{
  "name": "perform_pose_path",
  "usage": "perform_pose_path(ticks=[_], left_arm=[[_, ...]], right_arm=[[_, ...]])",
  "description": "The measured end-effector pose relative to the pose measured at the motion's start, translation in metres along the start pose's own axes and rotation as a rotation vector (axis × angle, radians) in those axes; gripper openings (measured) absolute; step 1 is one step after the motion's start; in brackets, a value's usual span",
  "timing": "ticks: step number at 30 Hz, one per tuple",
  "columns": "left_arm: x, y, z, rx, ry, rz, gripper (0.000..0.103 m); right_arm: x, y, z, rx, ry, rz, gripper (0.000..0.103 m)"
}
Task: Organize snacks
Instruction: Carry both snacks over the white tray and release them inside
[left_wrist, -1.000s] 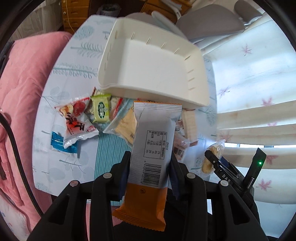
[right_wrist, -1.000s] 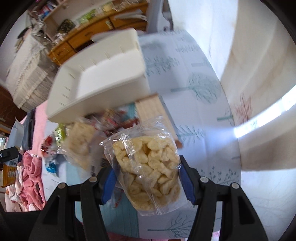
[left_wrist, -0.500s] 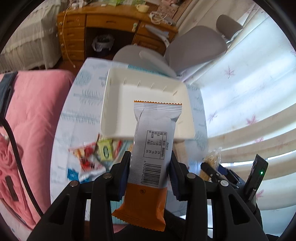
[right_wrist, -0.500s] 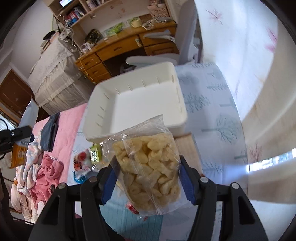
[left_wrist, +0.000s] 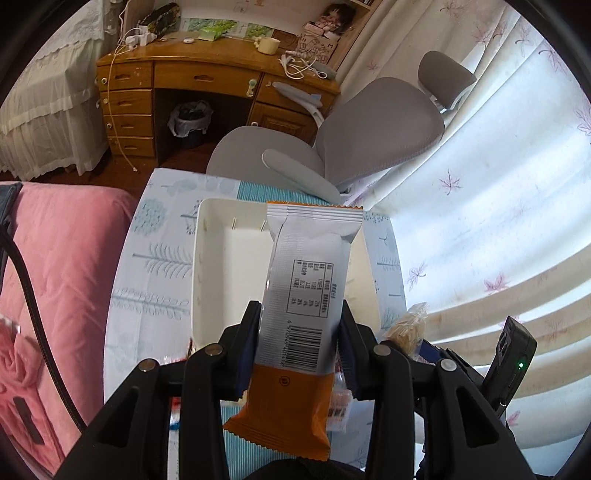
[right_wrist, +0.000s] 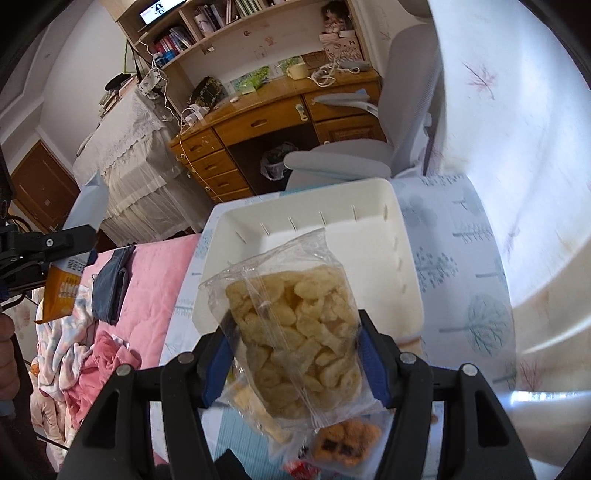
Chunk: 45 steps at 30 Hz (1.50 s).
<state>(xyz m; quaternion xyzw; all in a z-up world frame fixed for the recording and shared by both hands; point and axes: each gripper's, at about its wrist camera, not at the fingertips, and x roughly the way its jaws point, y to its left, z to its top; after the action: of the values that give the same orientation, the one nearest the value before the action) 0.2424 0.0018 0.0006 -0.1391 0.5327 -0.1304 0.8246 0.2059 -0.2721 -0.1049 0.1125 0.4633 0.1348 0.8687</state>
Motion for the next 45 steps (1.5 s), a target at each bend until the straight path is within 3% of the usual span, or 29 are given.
perform_pose_path(ticks=[10, 20, 21, 23, 26, 34, 45], left_arm=[[0.055, 0.015, 0.024, 0.024, 0.038, -0.045, 0.038], [0.104, 0.030, 0.027, 0.000, 0.120, -0.063, 0.041], [0.107, 0.032, 0.027, -0.007, 0.122, -0.059, 0.043], [0.111, 0.032, 0.026, -0.008, 0.131, -0.051, 0.065], [0.113, 0.032, 0.024, -0.002, 0.133, -0.015, 0.072], [0.113, 0.032, 0.016, 0.015, 0.152, 0.025, 0.072], [0.077, 0.021, -0.018, 0.000, 0.127, 0.061, 0.073]], right_arm=[[0.040, 0.009, 0.020, -0.012, 0.010, 0.007, 0.062], [0.068, 0.004, 0.023, 0.016, 0.056, -0.004, 0.062], [0.071, 0.004, 0.023, 0.020, 0.064, -0.008, 0.062], [0.077, 0.002, 0.023, 0.027, 0.088, -0.019, 0.064], [0.083, 0.000, 0.023, 0.042, 0.112, -0.034, 0.077], [0.079, 0.000, 0.022, 0.051, 0.101, -0.026, 0.079], [0.039, -0.003, 0.009, 0.060, 0.060, 0.011, 0.079]])
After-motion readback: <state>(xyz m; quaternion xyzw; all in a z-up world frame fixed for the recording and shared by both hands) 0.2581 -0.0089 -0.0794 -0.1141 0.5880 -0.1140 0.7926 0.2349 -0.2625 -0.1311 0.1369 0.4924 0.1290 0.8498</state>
